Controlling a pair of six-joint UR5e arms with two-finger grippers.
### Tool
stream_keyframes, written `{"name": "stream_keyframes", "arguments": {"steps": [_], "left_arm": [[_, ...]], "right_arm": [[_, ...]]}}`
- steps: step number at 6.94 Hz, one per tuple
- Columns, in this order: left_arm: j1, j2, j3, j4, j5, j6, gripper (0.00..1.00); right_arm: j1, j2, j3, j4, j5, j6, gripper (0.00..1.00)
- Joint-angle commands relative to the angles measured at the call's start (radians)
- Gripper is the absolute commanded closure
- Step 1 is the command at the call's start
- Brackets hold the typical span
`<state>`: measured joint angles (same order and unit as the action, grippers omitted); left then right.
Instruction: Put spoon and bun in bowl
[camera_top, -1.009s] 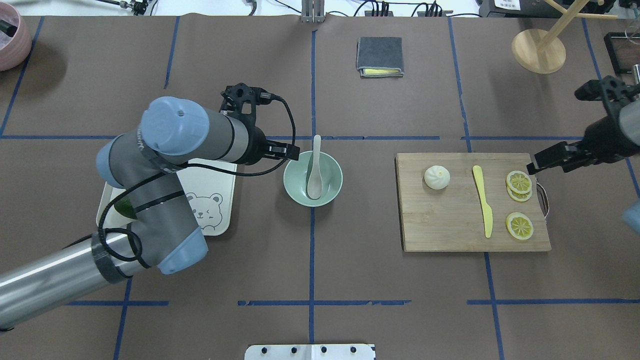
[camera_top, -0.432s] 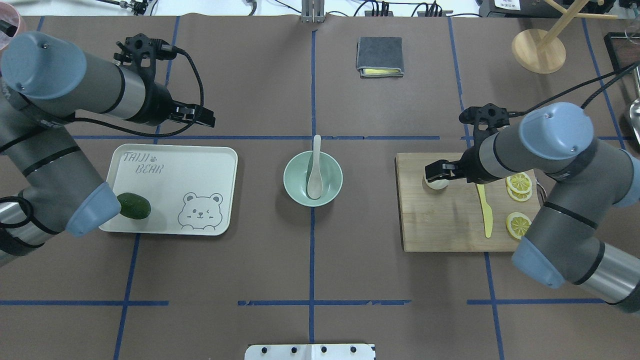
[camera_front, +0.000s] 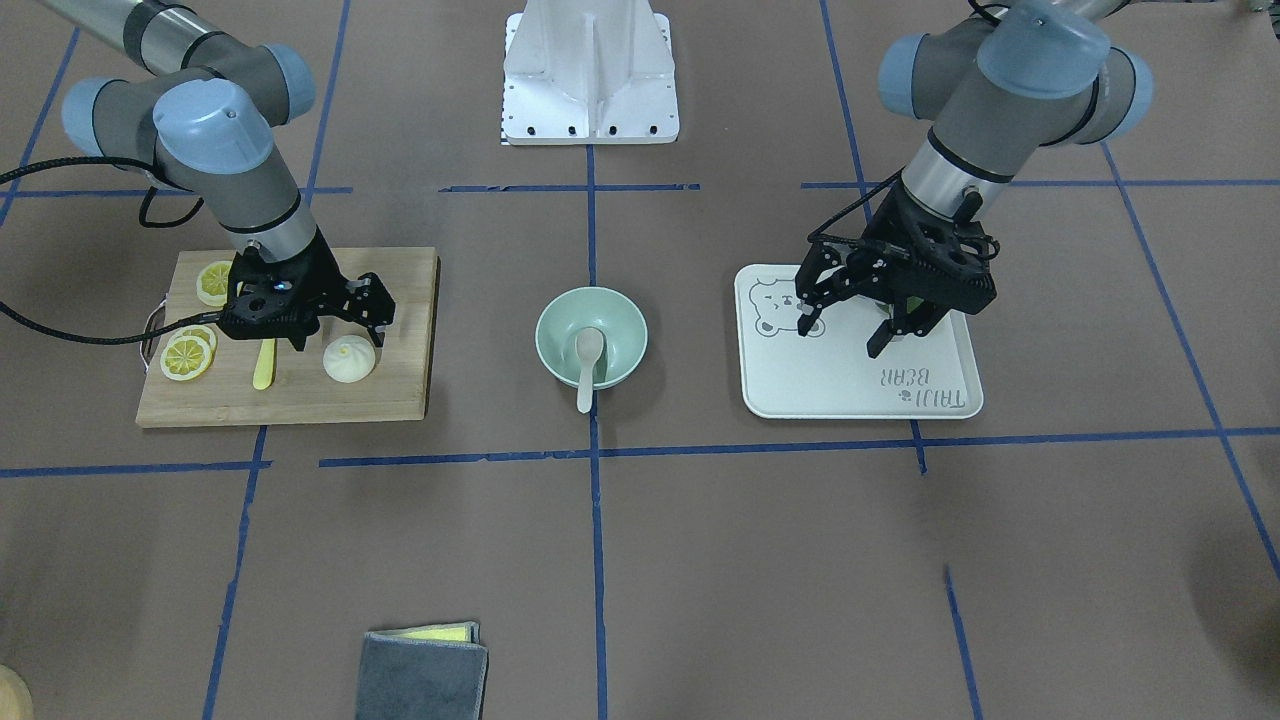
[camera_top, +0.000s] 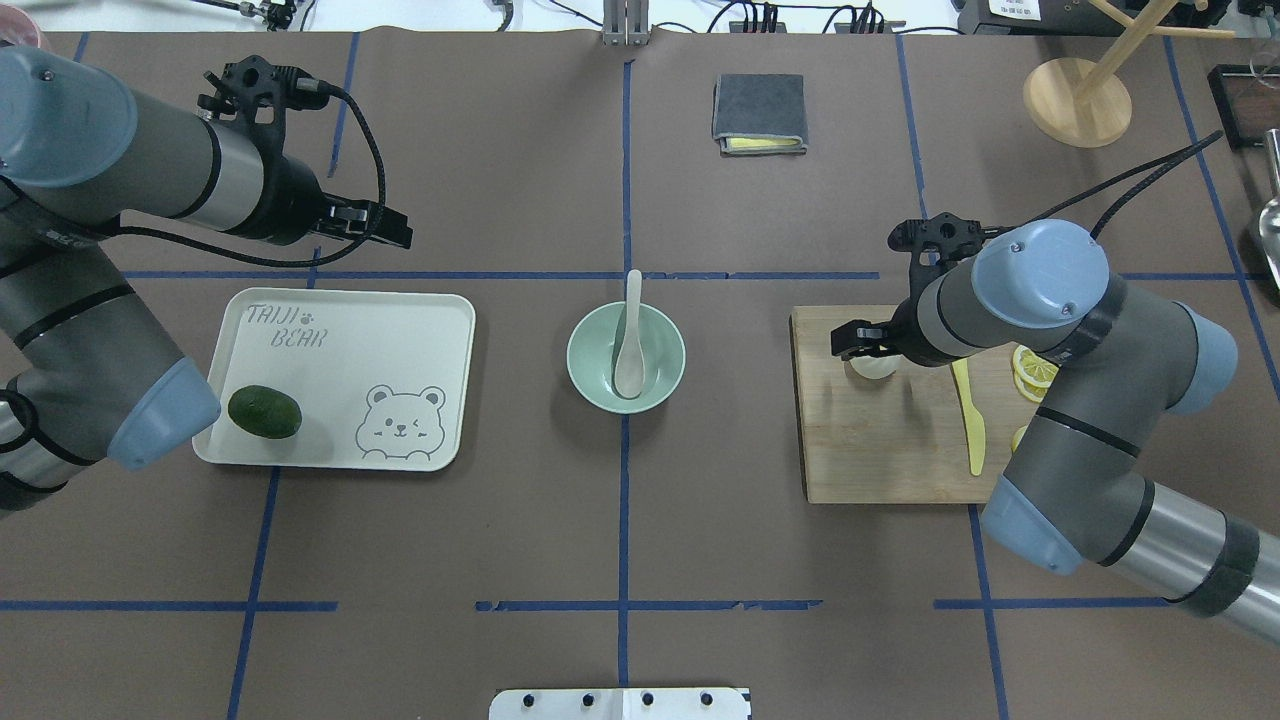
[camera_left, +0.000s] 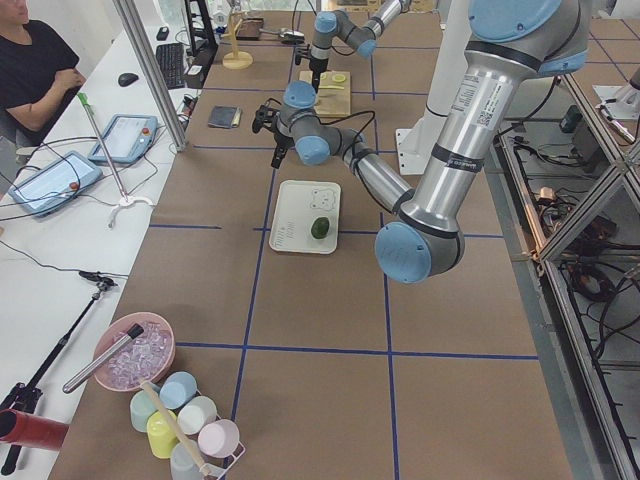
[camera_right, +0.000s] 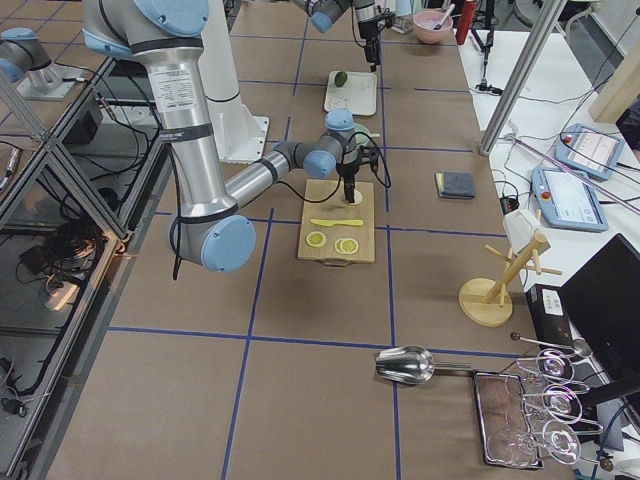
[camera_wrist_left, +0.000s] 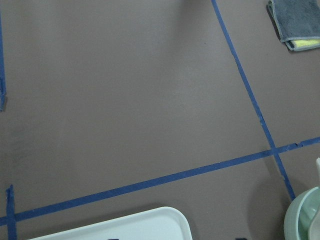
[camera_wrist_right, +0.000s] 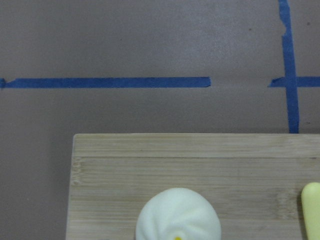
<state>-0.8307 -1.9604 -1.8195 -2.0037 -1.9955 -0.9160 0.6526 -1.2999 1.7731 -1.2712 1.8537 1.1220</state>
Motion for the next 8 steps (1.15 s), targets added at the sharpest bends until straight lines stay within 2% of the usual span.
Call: {"name": "stream_keyframes", "arguments": {"steps": [1, 3, 6, 7, 8], "left_arm": [[-0.002, 0.001, -0.011, 0.002, 0.000, 0.000, 0.18], [-0.002, 0.003, -0.014, 0.002, 0.001, 0.000, 0.18], [-0.002, 0.003, -0.014, 0.002, 0.001, -0.006, 0.17], [-0.002, 0.003, -0.021, 0.002, 0.003, -0.006, 0.16], [-0.011, 0.008, -0.046, 0.002, 0.003, -0.001, 0.16]], "right_arm": [[-0.005, 0.022, -0.043, 0.000, -0.002, 0.002, 0.07], [-0.002, 0.022, -0.018, -0.004, 0.013, 0.015, 0.97], [-0.004, 0.027, -0.003, -0.013, 0.010, 0.018, 1.00], [-0.005, 0.063, 0.027, -0.016, 0.013, 0.056, 1.00], [-0.046, 0.164, 0.019, -0.014, 0.007, 0.170, 1.00]]}}
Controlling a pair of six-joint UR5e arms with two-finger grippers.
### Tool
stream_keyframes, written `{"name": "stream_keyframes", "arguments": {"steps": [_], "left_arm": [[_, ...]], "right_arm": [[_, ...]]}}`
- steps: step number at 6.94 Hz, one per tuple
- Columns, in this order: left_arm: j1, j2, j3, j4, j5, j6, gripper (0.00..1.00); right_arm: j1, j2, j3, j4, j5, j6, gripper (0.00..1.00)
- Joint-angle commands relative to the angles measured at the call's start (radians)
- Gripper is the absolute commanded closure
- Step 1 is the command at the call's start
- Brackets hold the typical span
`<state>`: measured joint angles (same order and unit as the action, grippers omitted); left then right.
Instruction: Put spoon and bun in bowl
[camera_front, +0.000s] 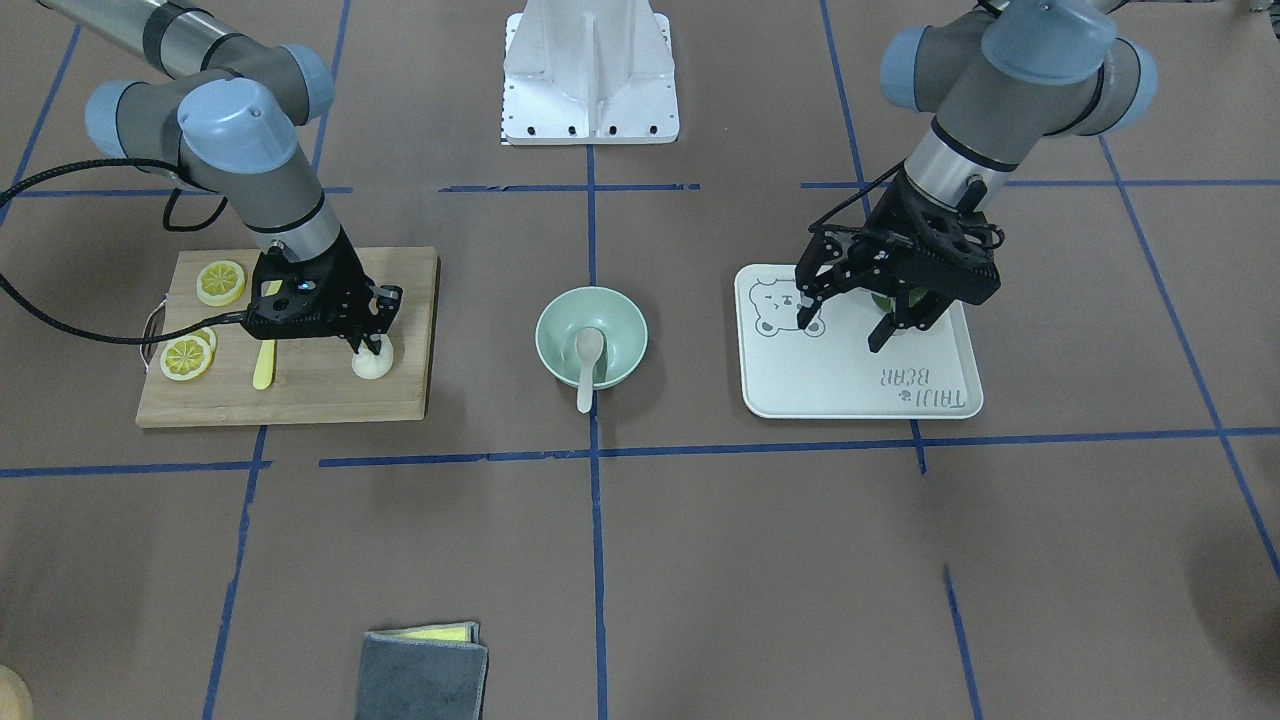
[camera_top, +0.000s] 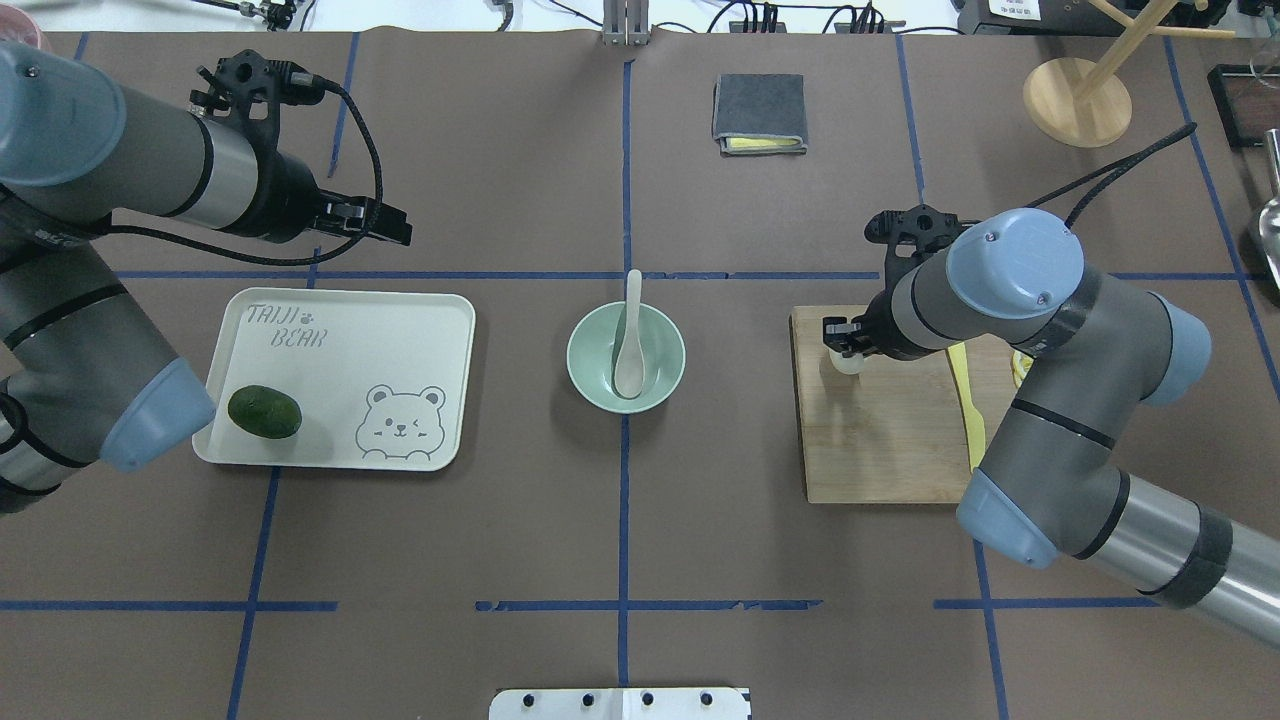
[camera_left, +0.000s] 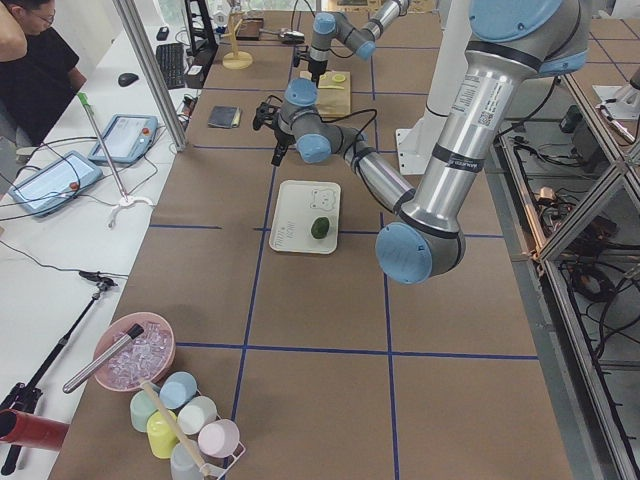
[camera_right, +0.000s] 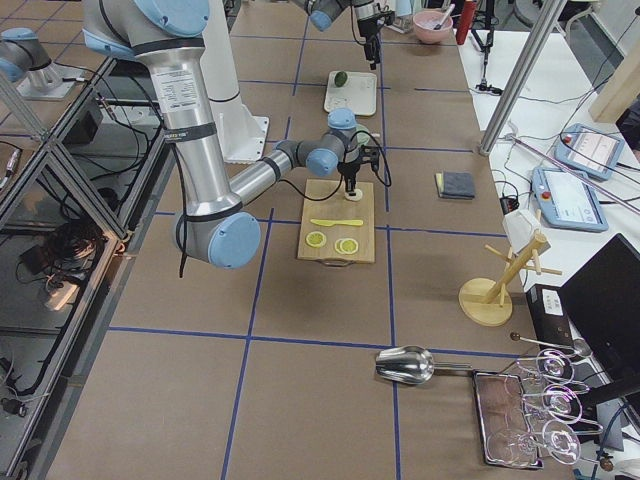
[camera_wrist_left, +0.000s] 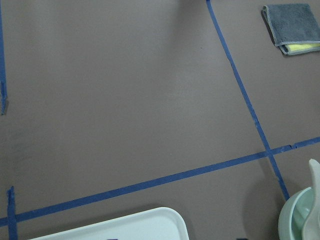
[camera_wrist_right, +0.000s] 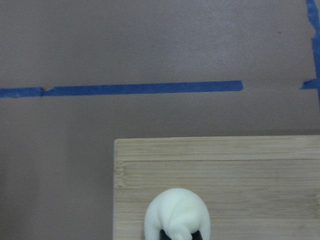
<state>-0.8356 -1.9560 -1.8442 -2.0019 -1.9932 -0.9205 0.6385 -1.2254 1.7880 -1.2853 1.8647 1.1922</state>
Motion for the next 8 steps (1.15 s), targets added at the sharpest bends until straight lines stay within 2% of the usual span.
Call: {"name": "stream_keyframes", "arguments": {"steps": [1, 3, 5, 6, 7, 8], "left_arm": [[-0.014, 0.064, -0.070, -0.003, 0.001, 0.008, 0.17], [-0.057, 0.106, -0.098, -0.005, -0.007, 0.081, 0.16], [-0.059, 0.106, -0.093, -0.006, -0.007, 0.081, 0.16], [-0.057, 0.101, -0.092, -0.006, -0.007, 0.081, 0.16], [-0.057, 0.100, -0.087, -0.006, -0.007, 0.081, 0.16], [-0.056, 0.100, -0.086, -0.008, -0.007, 0.081, 0.16]], "right_arm": [[-0.071, 0.178, -0.012, 0.001, -0.012, 0.235, 1.00], [-0.159, 0.330, -0.109, 0.006, -0.091, 0.340, 1.00], [-0.181, 0.366, -0.148, 0.008, -0.122, 0.362, 1.00], [-0.181, 0.366, -0.150, 0.008, -0.124, 0.360, 0.85], [-0.181, 0.369, -0.160, 0.008, -0.136, 0.356, 0.21], [-0.181, 0.379, -0.179, 0.006, -0.143, 0.353, 0.04]]}}
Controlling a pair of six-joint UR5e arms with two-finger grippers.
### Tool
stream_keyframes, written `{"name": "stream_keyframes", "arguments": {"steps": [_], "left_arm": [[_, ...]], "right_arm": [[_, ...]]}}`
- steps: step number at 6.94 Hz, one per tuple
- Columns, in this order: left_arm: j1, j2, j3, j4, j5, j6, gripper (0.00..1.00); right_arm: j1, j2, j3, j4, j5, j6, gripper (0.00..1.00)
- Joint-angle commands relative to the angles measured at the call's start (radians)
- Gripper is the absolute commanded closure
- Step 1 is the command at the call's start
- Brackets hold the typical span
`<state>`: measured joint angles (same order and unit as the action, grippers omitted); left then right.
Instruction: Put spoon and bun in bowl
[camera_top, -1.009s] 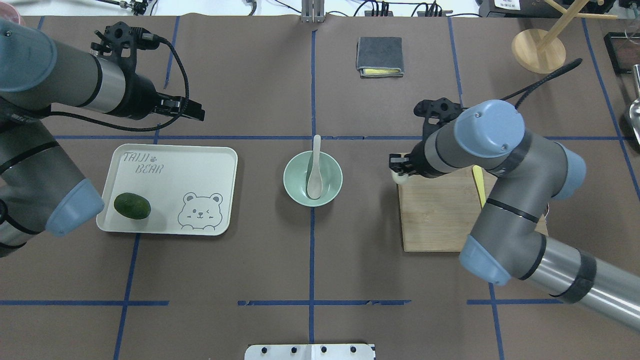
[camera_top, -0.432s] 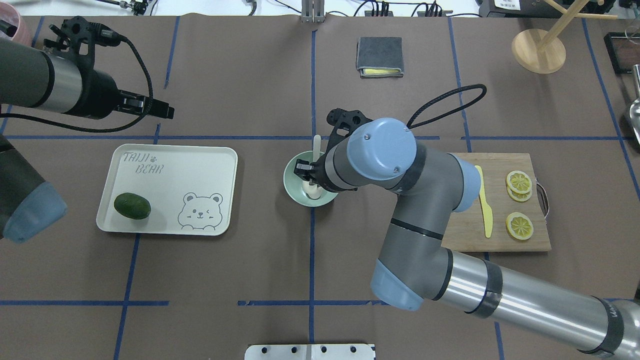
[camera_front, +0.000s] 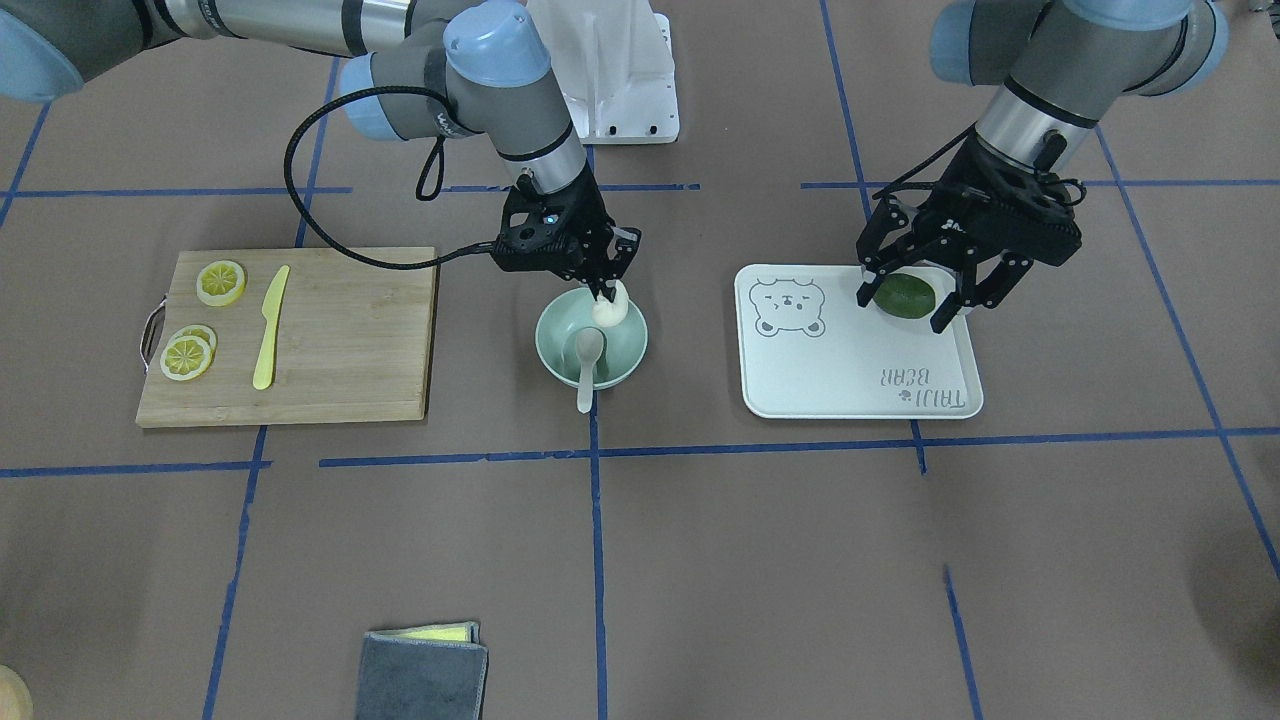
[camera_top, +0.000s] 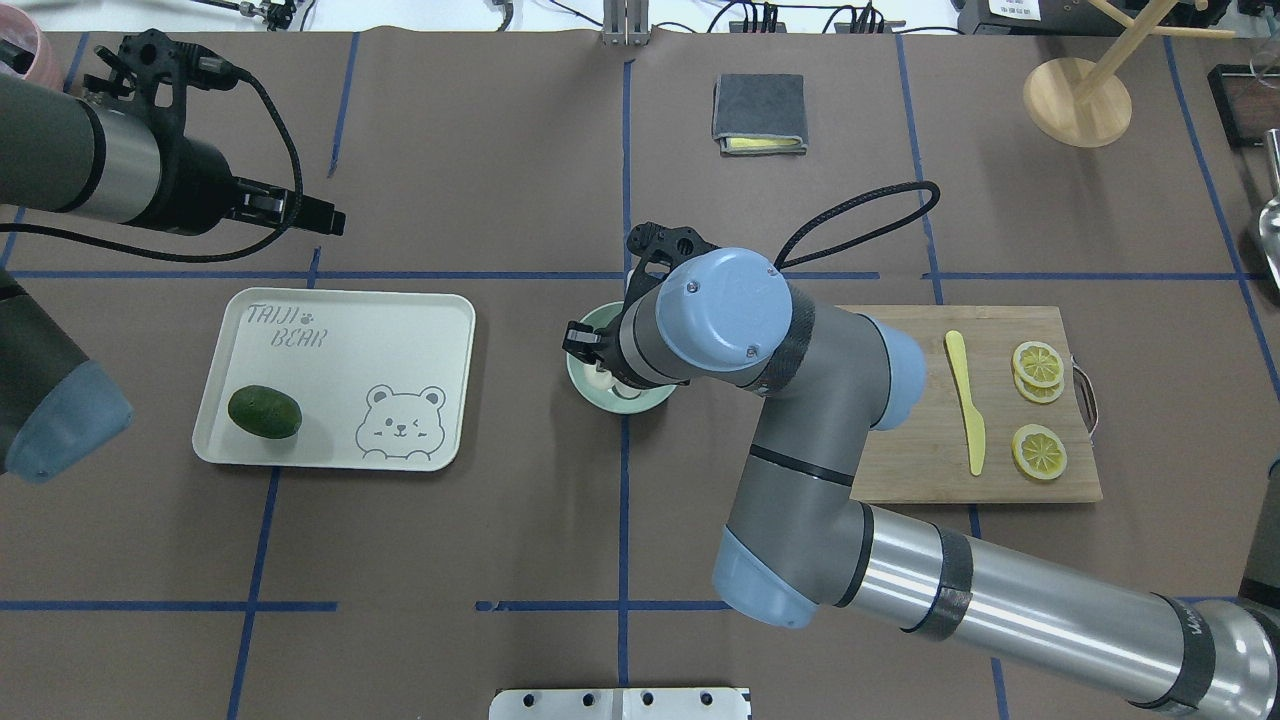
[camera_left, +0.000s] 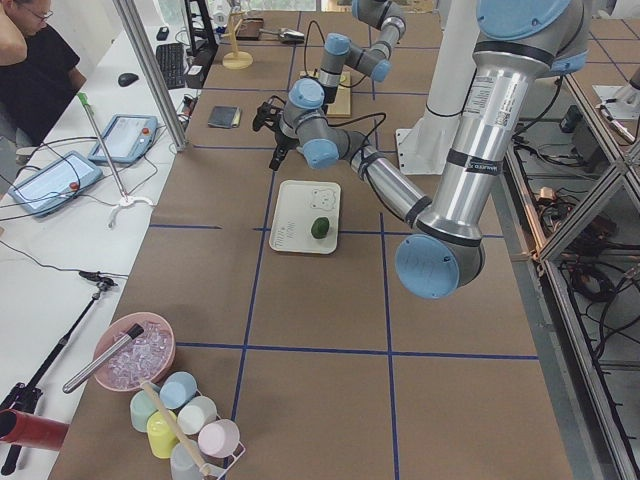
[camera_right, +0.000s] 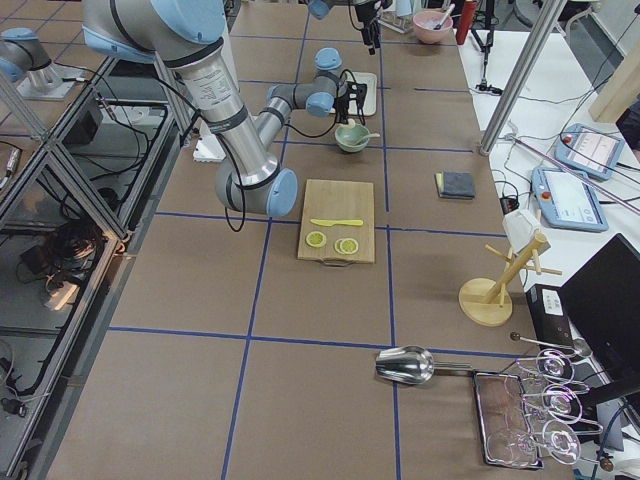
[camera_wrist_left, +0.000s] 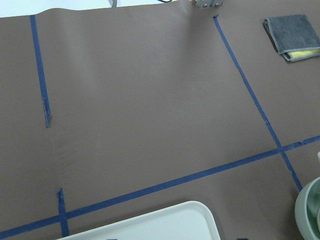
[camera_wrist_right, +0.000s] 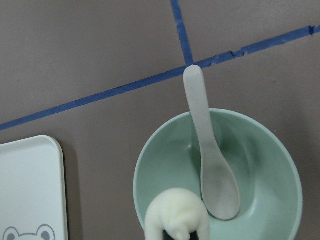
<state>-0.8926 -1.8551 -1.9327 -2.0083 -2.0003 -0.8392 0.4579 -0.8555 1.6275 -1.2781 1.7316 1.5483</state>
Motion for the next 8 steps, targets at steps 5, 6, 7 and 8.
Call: {"name": "stream_keyframes", "arguments": {"steps": [5, 6, 7, 8], "left_arm": [[-0.029, 0.061, 0.024, 0.002, 0.005, 0.127, 0.05], [-0.096, 0.121, 0.020, 0.003, -0.001, 0.267, 0.05], [-0.180, 0.175, 0.024, 0.005, -0.020, 0.419, 0.05], [-0.272, 0.226, 0.050, 0.006, -0.100, 0.568, 0.03]], "right_arm": [[0.175, -0.180, 0.150, -0.004, 0.179, -0.074, 0.00], [0.268, -0.300, 0.234, -0.004, 0.280, -0.145, 0.00], [0.356, -0.442, 0.305, -0.004, 0.343, -0.268, 0.00], [0.460, -0.568, 0.334, -0.006, 0.397, -0.448, 0.00]]}}
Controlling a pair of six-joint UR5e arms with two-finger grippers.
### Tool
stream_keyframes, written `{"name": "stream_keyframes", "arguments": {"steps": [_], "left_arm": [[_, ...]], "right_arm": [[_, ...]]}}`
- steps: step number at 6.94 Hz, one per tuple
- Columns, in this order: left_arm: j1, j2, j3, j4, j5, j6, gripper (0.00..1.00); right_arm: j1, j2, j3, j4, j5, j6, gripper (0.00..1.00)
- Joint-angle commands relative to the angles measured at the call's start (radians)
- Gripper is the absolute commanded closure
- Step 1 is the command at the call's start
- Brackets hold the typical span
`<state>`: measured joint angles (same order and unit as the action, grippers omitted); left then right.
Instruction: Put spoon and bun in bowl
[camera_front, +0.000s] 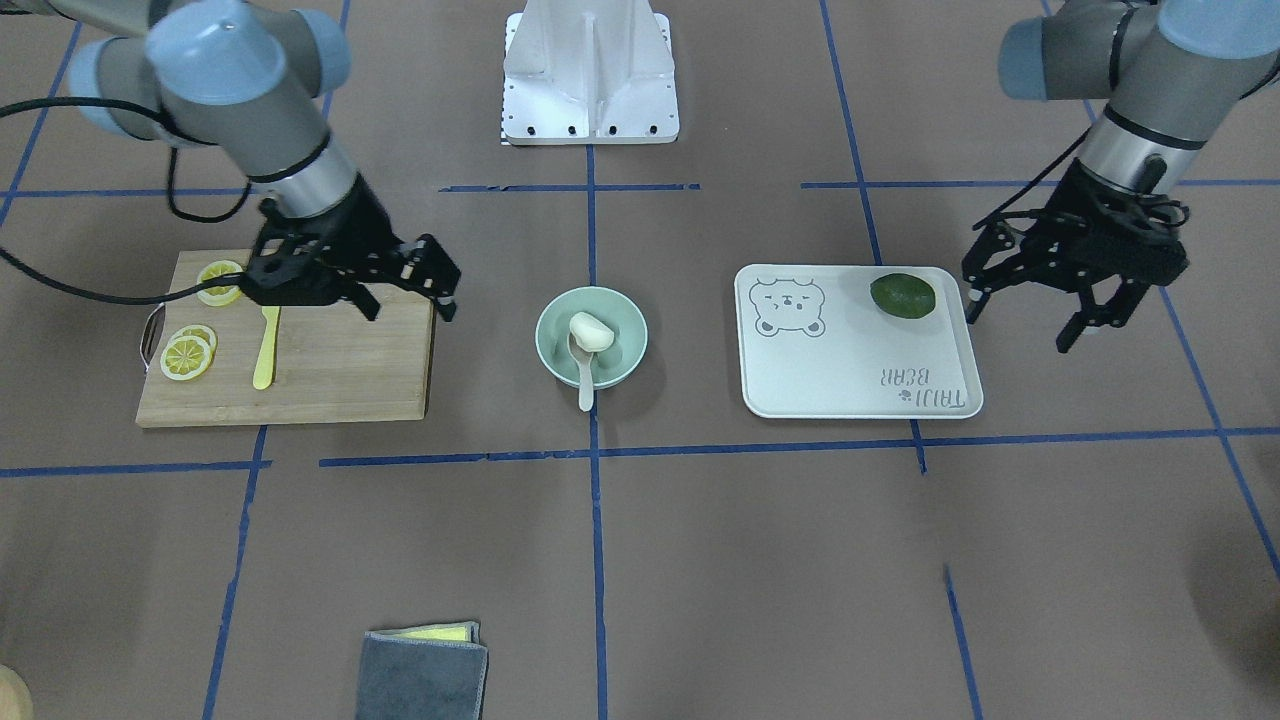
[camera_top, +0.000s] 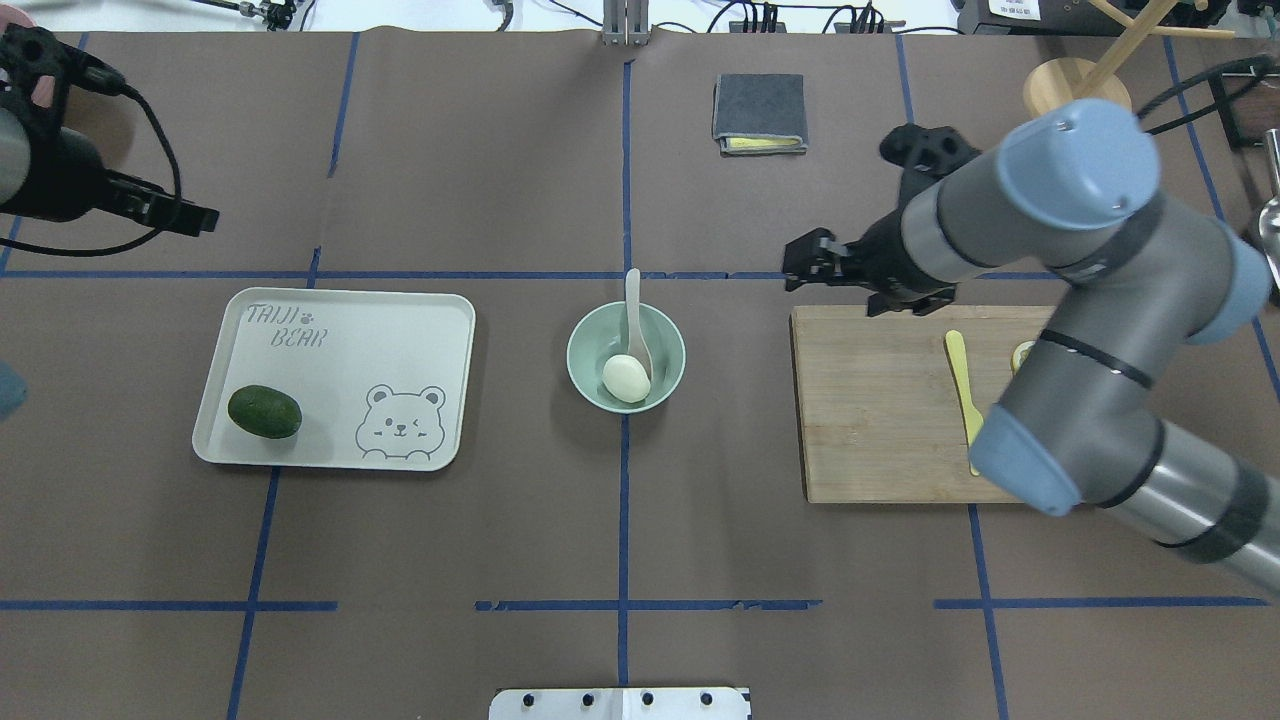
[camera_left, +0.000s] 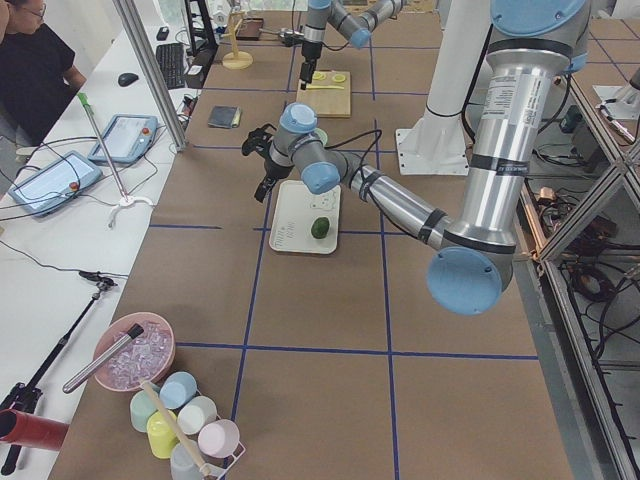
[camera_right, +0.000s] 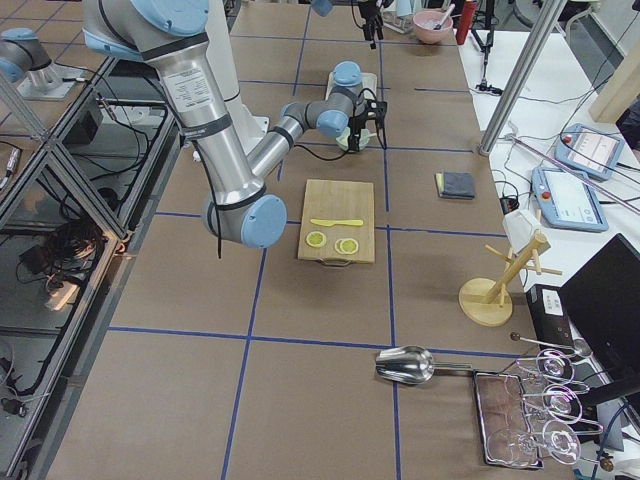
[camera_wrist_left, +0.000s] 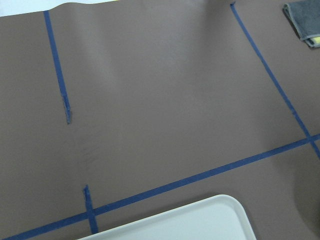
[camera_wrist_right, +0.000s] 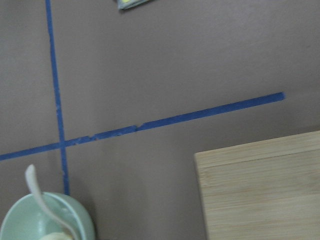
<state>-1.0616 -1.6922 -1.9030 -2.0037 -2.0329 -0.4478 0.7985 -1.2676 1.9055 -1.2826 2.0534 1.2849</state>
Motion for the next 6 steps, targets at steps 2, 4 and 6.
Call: {"name": "stream_keyframes", "arguments": {"steps": [2, 4, 6], "left_arm": [[-0.330, 0.147, 0.114, 0.006, -0.238, 0.466, 0.01], [-0.499, 0.135, 0.194, 0.159, -0.245, 0.729, 0.01], [-0.564, 0.132, 0.209, 0.355, -0.286, 0.796, 0.00]], "right_arm": [[0.326, -0.336, 0.043, -0.009, 0.164, -0.644, 0.00], [0.530, -0.358, 0.026, -0.229, 0.250, -1.043, 0.00], [0.661, -0.363, 0.021, -0.427, 0.312, -1.295, 0.00]]}}
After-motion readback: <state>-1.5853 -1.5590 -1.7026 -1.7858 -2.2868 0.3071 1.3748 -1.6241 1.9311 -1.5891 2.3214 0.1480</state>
